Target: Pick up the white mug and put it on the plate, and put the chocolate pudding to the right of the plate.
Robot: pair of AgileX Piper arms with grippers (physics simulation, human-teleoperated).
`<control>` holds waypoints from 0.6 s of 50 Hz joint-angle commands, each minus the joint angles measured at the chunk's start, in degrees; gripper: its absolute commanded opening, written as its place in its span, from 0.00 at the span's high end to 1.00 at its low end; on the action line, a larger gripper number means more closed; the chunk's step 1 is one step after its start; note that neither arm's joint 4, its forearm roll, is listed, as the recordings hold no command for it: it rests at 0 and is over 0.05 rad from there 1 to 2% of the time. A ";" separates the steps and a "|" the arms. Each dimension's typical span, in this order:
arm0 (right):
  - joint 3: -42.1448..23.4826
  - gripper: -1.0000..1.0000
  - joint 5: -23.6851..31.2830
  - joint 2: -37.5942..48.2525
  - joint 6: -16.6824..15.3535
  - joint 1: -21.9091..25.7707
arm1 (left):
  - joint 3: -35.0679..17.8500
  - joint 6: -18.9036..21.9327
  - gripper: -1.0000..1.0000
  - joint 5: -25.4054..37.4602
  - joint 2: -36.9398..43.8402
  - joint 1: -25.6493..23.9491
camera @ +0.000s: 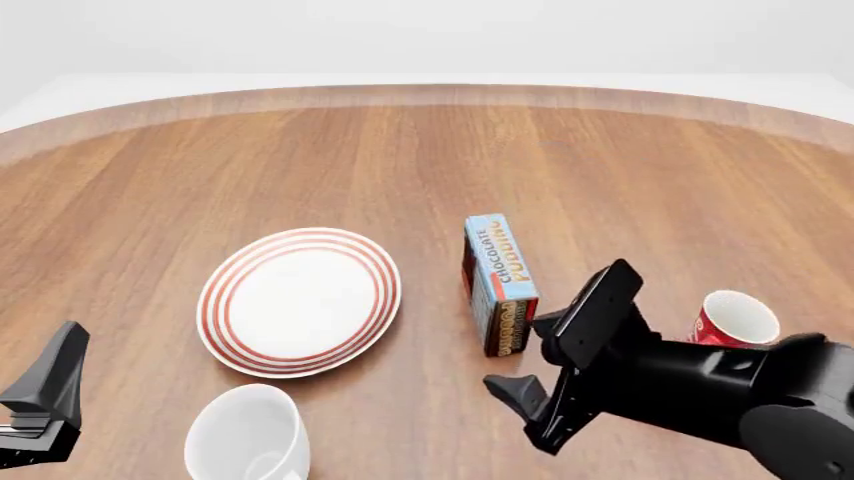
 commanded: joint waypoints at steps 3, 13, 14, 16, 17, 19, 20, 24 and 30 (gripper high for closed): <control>-2.63 0.00 -1.11 5.10 0.38 4.12 | 0.00 0.00 0.00 0.00 0.00 0.00; -4.89 0.00 -1.71 9.54 0.32 7.63 | 0.00 0.00 0.00 0.00 0.00 0.00; -4.90 0.00 -1.72 9.55 0.32 7.63 | 0.00 0.00 0.00 0.00 0.00 0.00; -5.27 0.00 -1.55 10.55 0.12 8.79 | 0.00 0.00 0.00 0.00 0.00 0.00; -5.26 0.00 -1.52 10.68 -0.02 8.82 | 0.00 0.00 0.00 0.00 0.00 0.00; -5.29 0.00 -1.54 11.26 0.10 9.28 | 0.00 0.00 0.00 0.00 0.00 0.00; -5.29 0.00 -1.55 11.26 0.10 9.28 | 0.00 0.00 0.00 0.00 0.00 0.00; -5.44 0.00 -1.26 12.30 0.47 10.31 | 0.00 0.00 0.00 0.00 0.00 0.00; -6.69 0.00 -1.02 14.41 0.55 12.76 | 0.00 0.00 0.00 0.00 0.00 0.00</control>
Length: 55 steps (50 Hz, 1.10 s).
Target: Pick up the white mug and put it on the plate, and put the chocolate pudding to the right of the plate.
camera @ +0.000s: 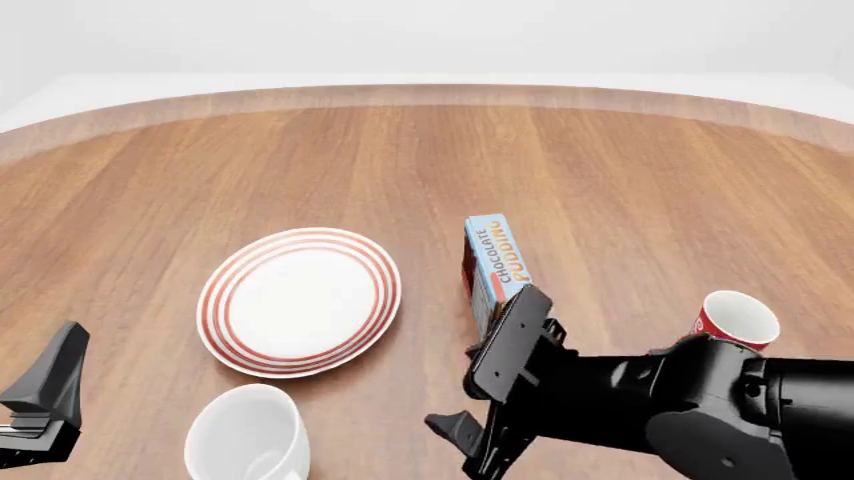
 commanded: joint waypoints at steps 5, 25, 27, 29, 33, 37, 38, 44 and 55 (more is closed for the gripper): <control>-2.34 0.00 0.39 4.60 0.47 4.50 | 0.00 0.00 0.00 0.00 0.00 0.00; -6.23 0.00 1.58 9.13 1.79 9.33 | 0.00 0.00 0.00 0.00 0.00 0.00; -6.66 0.00 1.63 9.83 1.99 9.94 | 0.00 0.00 0.00 0.00 0.00 0.00; -7.14 0.00 1.66 10.46 2.37 10.66 | 0.00 0.00 0.00 0.00 0.00 0.00; -7.88 0.00 1.77 11.26 3.06 11.93 | 0.00 0.00 0.00 0.00 0.00 0.00; -8.34 0.00 1.53 11.97 3.55 12.55 | 0.00 0.00 0.00 0.00 0.00 0.00; -8.51 0.00 1.52 12.13 3.67 12.70 | 0.00 0.00 0.00 0.00 0.00 0.00; -9.60 0.00 1.74 13.12 4.50 14.26 | 0.00 0.00 0.00 0.00 0.00 0.00; -11.21 0.00 1.85 15.59 6.39 16.86 | 0.00 0.00 0.00 0.00 0.00 0.00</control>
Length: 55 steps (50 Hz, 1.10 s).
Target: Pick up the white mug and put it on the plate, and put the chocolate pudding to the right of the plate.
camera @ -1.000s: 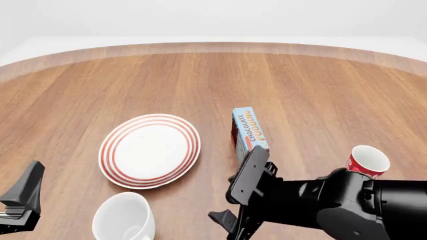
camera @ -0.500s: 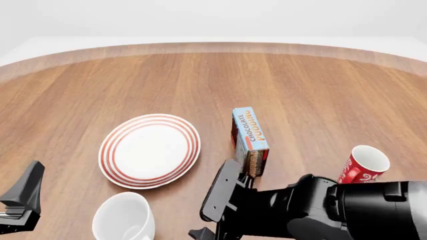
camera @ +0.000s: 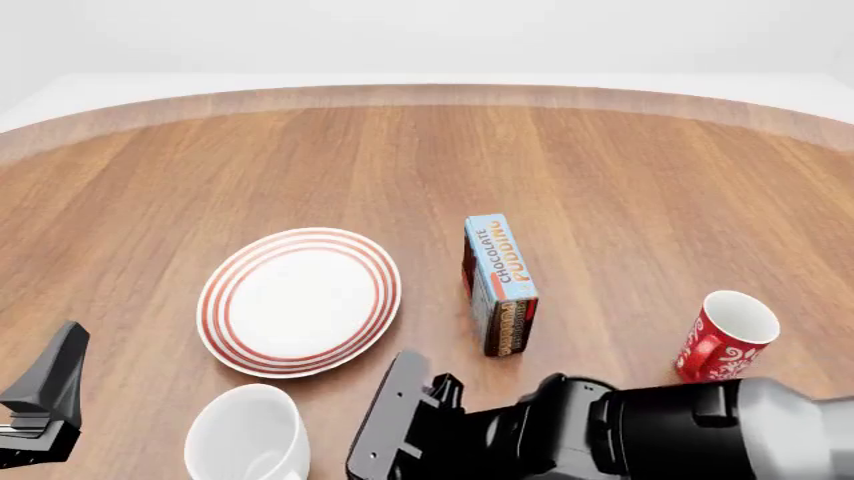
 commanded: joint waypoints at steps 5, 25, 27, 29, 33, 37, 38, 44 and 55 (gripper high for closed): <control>-1.91 0.00 0.28 2.49 2.22 2.88 | 0.00 0.00 0.00 0.00 0.00 0.00; -4.27 0.00 0.23 4.07 3.75 3.62 | 0.00 0.00 0.00 0.00 0.00 0.00; -4.38 0.00 0.10 4.22 3.83 3.45 | 0.00 0.00 0.00 0.00 0.00 0.00; -4.45 0.00 0.02 4.32 4.09 3.26 | 0.00 0.00 0.00 0.00 0.00 0.00; -4.57 0.00 -0.01 4.51 4.33 3.16 | 0.00 0.00 0.00 0.00 0.00 0.00; -4.91 0.00 -0.12 4.80 4.71 3.30 | 0.00 0.00 0.00 0.00 0.00 0.00; -5.00 0.00 -0.17 4.90 4.81 3.39 | 0.00 0.00 0.00 0.00 0.00 0.00; -5.46 0.00 -0.56 5.58 5.38 3.57 | 0.00 0.00 0.00 0.00 0.00 0.00; -6.10 0.00 -1.10 6.55 6.70 4.07 | 0.00 0.00 0.00 0.00 0.00 0.00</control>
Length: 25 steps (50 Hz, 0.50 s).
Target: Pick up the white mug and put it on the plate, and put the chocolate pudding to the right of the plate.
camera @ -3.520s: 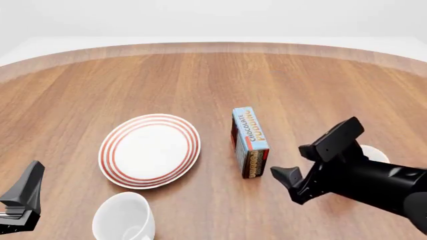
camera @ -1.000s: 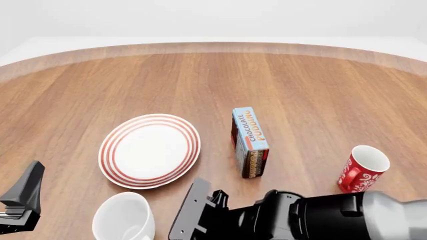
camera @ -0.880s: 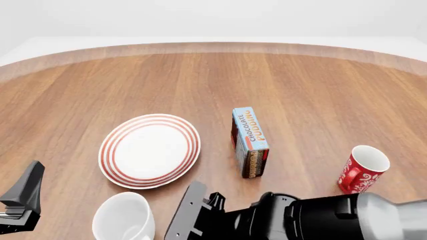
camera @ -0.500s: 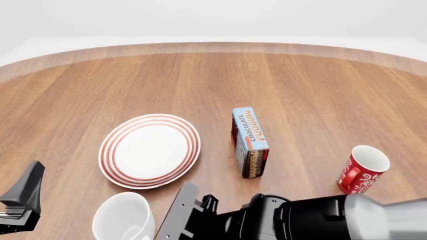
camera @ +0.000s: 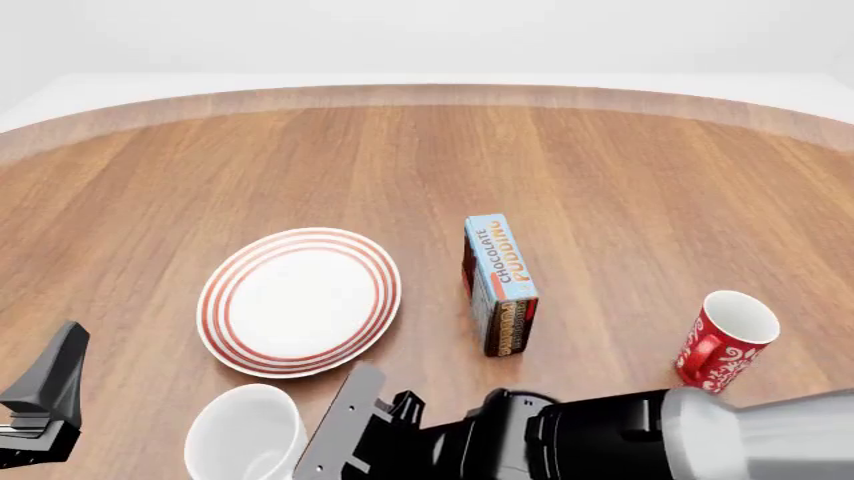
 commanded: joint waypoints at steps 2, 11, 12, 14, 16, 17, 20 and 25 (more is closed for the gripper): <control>-0.80 0.00 -0.85 1.48 1.26 0.27 | 0.00 0.00 0.00 0.00 0.00 0.00; -1.03 0.00 -1.53 2.49 1.81 0.67 | 0.00 0.00 0.00 0.00 0.00 0.00; -1.09 0.00 -1.61 2.63 1.86 0.74 | 0.00 0.00 0.00 0.00 0.00 0.00; -1.14 0.00 -1.67 2.76 1.87 0.79 | 0.00 0.00 0.00 0.00 0.00 0.00; -1.26 0.00 -1.87 3.01 2.16 0.94 | 0.00 0.00 0.00 0.00 0.00 0.00; -1.37 0.00 -2.27 3.57 2.33 1.07 | 0.00 0.00 0.00 0.00 0.00 0.00; -1.70 0.00 -2.38 4.13 2.73 1.60 | 0.00 0.00 0.00 0.00 0.00 0.00; -2.21 0.00 -2.68 5.05 3.27 2.00 | 0.00 0.00 0.00 0.00 0.00 0.00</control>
